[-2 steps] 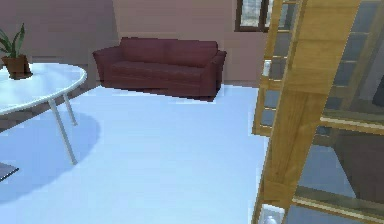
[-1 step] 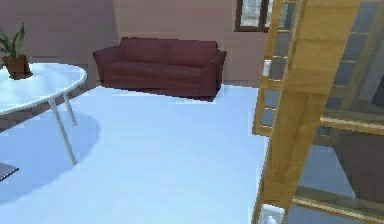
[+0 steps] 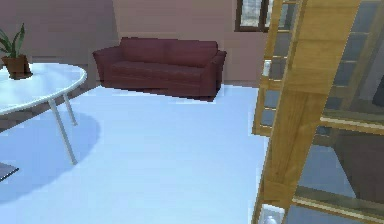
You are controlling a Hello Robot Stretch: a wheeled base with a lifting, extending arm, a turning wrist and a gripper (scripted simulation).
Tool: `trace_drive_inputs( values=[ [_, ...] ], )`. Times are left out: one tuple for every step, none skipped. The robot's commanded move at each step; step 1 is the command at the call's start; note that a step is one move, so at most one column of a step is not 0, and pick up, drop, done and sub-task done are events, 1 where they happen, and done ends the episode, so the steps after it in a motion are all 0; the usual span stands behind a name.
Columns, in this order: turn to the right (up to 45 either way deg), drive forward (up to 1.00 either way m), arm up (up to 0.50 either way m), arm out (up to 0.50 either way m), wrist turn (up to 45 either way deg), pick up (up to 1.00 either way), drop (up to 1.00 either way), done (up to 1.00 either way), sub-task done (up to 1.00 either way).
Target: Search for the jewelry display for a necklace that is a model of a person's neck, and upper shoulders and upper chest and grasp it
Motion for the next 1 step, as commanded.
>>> trace_drive_inputs(
  values=[
    [0.0, 0.00, 0.10, 0.00, 0.0, 0.00, 0.00, 0.00, 0.00]
  ],
)
